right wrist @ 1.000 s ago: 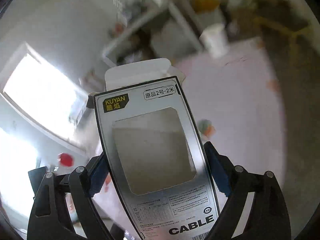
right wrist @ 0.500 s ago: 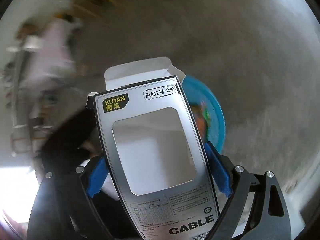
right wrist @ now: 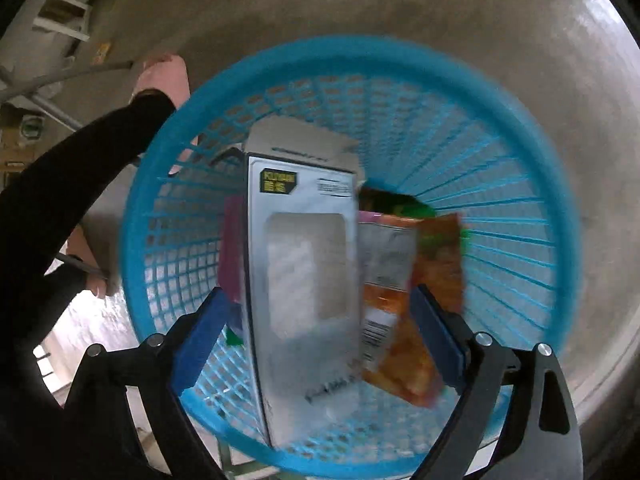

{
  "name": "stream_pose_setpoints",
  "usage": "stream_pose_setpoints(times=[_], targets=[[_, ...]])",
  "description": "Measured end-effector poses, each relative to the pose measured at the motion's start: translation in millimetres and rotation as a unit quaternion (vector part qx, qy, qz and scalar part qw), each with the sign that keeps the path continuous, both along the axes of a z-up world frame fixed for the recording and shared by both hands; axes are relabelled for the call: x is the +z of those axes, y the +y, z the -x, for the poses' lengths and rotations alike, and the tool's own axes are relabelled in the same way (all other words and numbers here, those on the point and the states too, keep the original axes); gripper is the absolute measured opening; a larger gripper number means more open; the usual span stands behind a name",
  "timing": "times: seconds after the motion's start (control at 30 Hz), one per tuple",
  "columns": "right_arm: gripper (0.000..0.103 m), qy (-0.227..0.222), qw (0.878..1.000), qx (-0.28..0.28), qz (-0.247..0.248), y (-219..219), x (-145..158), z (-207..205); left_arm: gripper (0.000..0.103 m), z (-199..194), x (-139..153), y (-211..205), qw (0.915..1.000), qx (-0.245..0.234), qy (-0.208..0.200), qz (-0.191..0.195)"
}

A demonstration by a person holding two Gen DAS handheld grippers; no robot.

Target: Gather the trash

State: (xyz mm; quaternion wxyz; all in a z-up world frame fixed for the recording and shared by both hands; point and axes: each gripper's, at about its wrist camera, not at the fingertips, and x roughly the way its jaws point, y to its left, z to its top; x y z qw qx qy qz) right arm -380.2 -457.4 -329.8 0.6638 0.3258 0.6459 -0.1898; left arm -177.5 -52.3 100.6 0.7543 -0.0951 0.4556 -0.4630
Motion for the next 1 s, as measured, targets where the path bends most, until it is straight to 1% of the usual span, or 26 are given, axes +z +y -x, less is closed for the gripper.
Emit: stream_pose_setpoints(times=[0.07,0.1,0.13,0.17,0.2,0.23,0.27,0.33,0.37,0.4,0.43,0.47,0.5,0.53,0.57,0.63,0.67,0.7,0.73,0.83,0.9,0.93,0.97,1.0], targets=[[0.089,-0.012,1.0,0.002,0.0,5,7,-1,0.063,-4,-3,-4,0.9999,-0.009,-0.003,0.006],[0.087,-0.015,1.0,0.013,-0.004,12,8,2,0.063,-6,-6,-6,1.0,-0.009,0.0,0.002],[0.074,-0.017,1.0,0.025,-0.006,17,4,2,0.063,-8,-11,-7,1.0,-0.006,0.004,-0.001],[0.06,-0.017,0.999,0.038,-0.006,22,3,-1,0.063,-13,-20,-7,0.9998,-0.003,0.018,0.003],[0.054,-0.016,0.999,0.044,-0.013,27,-5,-10,0.063,-13,-25,-7,0.9995,-0.003,0.031,0.007],[0.046,-0.017,0.999,0.039,-0.02,28,-11,-21,0.063,-13,-31,-7,0.999,-0.003,0.044,0.008],[0.039,-0.016,0.999,0.029,-0.027,26,-26,-34,0.063,-14,-37,-8,0.9987,-0.005,0.051,0.004],[0.034,0.01,0.999,0.011,-0.031,17,-43,-41,0.063,-8,-38,-10,0.9988,-0.006,0.049,-0.005],[0.025,0.016,0.999,0.007,-0.032,17,-46,-43,0.063,-7,-38,-10,0.9988,-0.008,0.048,-0.007],[0.021,0.043,0.999,0.017,0.001,18,-49,-45,0.063,-7,-38,-10,0.9988,-0.01,0.048,-0.006],[0.021,0.042,0.999,0.021,0.009,18,-50,-46,0.063,-5,-36,-8,0.9989,-0.009,0.045,-0.004],[0.02,0.035,0.999,0.019,-0.004,16,-57,-43,0.063,-5,-36,-7,0.999,-0.009,0.044,-0.001],[0.018,0.044,0.999,0.014,-0.003,15,-63,-41,0.063,-5,-36,-5,0.999,-0.007,0.044,0.0],[0.013,0.057,0.998,0.01,0.002,11,-72,-37,0.063,-5,-37,-3,0.9989,-0.004,0.046,0.001],[0.01,0.065,0.998,0.006,0.002,8,-78,-34,0.063,-6,-39,-2,0.9988,-0.002,0.049,0.001],[0.01,0.076,0.997,-0.015,-0.011,1,-87,-28,0.063,-9,-46,1,0.9982,0.006,0.06,-0.004],[0.01,0.081,0.997,-0.015,-0.005,-1,-86,-27,0.063,-11,-49,3,0.9978,0.009,0.066,-0.005],[0.01,0.09,0.996,-0.011,0.007,-1,-80,-27,0.063,-12,-50,3,0.9975,0.01,0.069,-0.005],[0.01,0.081,0.997,-0.011,0.007,-1,-71,-26,0.063,-12,-51,4,0.9974,0.01,0.071,-0.006],[0.01,0.032,0.999,-0.003,0.019,7,-28,-27,0.063,-11,-49,5,0.9979,0.012,0.062,-0.013],[0.01,-0.007,1.0,0.013,0.011,21,-5,-33,0.063,-11,-48,10,0.9979,0.021,0.06,-0.012],[0.01,-0.011,0.999,0.033,0.004,31,-4,-41,0.063,-11,-48,14,0.9977,0.028,0.06,-0.011],[0.01,-0.004,0.999,0.048,0.0,39,-9,-48,0.063,-12,-48,21,0.9974,0.039,0.06,-0.011],[0.01,0.015,0.998,0.065,-0.008,48,-23,-56,0.063,-13,-48,27,0.997,0.048,0.06,-0.012]])
